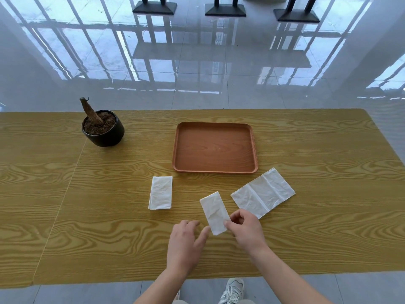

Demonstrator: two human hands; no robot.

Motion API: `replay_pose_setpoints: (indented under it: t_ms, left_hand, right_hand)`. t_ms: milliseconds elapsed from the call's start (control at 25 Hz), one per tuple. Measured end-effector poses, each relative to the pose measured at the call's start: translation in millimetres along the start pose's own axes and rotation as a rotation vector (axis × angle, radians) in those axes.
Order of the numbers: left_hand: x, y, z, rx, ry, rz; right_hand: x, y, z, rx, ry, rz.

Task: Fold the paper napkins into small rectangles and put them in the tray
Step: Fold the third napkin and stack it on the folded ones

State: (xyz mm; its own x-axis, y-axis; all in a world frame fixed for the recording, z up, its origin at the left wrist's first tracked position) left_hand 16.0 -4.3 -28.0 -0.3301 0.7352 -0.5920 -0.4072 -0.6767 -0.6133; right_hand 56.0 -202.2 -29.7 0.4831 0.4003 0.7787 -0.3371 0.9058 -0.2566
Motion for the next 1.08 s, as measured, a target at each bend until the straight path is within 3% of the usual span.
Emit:
replay_pose_setpoints:
  t_ms: [160,280,680,1080]
  left_hand:
    - [-3,17,-4,0.183,-0.225,0.839]
    - [-1,17,-4,0.147,-0.232,1.008]
    - [41,-35,0,-0.092,-0.188,0.884]
    - [91,-98,-23,-0.248,-0.224,0.672]
  right_hand:
    - [6,8,0,0.030,-0.008,-0.189]
    - [11,17,-1,0.065,-0.003,-0.245]
    - [36,66,-22,0.196,0.015,-0.111]
    - [67,130,-64,0.167,0.052,-0.015]
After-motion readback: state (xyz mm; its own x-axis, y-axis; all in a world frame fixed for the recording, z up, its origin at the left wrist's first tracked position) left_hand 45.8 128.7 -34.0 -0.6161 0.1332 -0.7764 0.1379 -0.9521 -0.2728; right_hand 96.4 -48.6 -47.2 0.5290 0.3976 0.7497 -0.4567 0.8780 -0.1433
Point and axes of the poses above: each hand's wrist, its own z-axis away from the middle knuckle, its own y-axis out of the palm, x = y × z, the point moved 7 cm from there along -z, towards the middle knuckle, and after that the axes turned 15 degrees about x, right-handed, at the moved point
